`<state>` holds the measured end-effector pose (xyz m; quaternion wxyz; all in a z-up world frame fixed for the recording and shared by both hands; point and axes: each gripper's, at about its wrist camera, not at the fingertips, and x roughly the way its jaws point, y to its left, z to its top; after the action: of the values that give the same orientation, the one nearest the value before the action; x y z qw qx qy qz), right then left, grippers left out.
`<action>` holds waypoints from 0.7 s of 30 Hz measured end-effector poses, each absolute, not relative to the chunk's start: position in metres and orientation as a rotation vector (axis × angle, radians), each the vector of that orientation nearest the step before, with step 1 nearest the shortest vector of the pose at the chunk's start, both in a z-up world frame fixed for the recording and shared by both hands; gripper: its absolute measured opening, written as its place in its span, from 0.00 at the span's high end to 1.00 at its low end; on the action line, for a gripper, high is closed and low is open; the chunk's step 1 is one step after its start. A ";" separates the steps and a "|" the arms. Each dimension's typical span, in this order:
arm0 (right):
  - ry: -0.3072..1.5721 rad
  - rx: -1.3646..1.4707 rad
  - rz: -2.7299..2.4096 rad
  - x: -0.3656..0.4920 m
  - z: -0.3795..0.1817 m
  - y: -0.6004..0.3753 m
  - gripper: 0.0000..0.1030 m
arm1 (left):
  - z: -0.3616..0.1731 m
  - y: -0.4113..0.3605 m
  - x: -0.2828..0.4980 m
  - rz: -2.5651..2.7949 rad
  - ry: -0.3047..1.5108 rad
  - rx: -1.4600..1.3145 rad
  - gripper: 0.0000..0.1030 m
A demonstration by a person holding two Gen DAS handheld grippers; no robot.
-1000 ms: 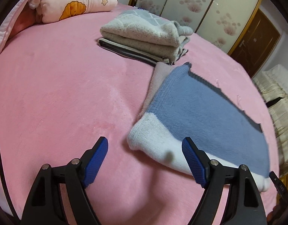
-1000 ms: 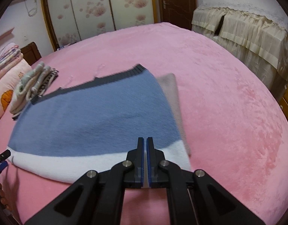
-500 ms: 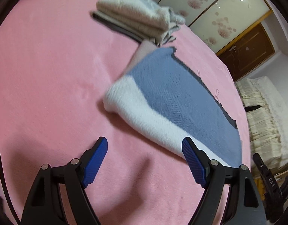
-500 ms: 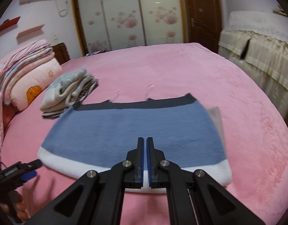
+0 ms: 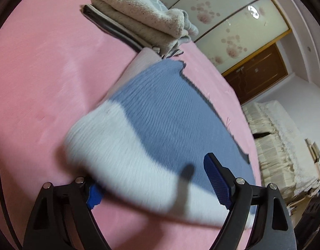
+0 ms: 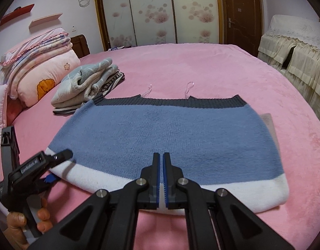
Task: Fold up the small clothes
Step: 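Grasp the sweater's white side edge with the left gripper and fold it across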
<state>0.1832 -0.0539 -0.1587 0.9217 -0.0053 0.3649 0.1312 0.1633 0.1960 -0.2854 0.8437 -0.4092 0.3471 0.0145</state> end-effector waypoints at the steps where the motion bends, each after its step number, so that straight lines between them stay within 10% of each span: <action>1: 0.752 -0.014 0.269 0.186 -0.161 -0.052 0.98 | -0.287 0.198 0.169 0.029 0.718 -0.884 0.18; 7: 0.756 -0.033 0.270 0.202 -0.172 -0.045 0.98 | -0.289 0.203 0.192 0.017 0.681 -0.925 0.20; 12: 0.744 -0.043 0.288 0.222 -0.176 -0.035 0.98 | -0.291 0.216 0.202 0.058 0.723 -0.959 0.63; 21: 0.743 -0.032 0.295 0.258 -0.182 -0.017 0.98 | -0.247 0.195 0.198 0.109 0.680 -0.729 0.82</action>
<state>0.2578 -0.0172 -0.1817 0.9212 -0.0156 0.3614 0.1434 0.1982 0.1953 -0.2471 0.8770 -0.3492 0.3258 0.0520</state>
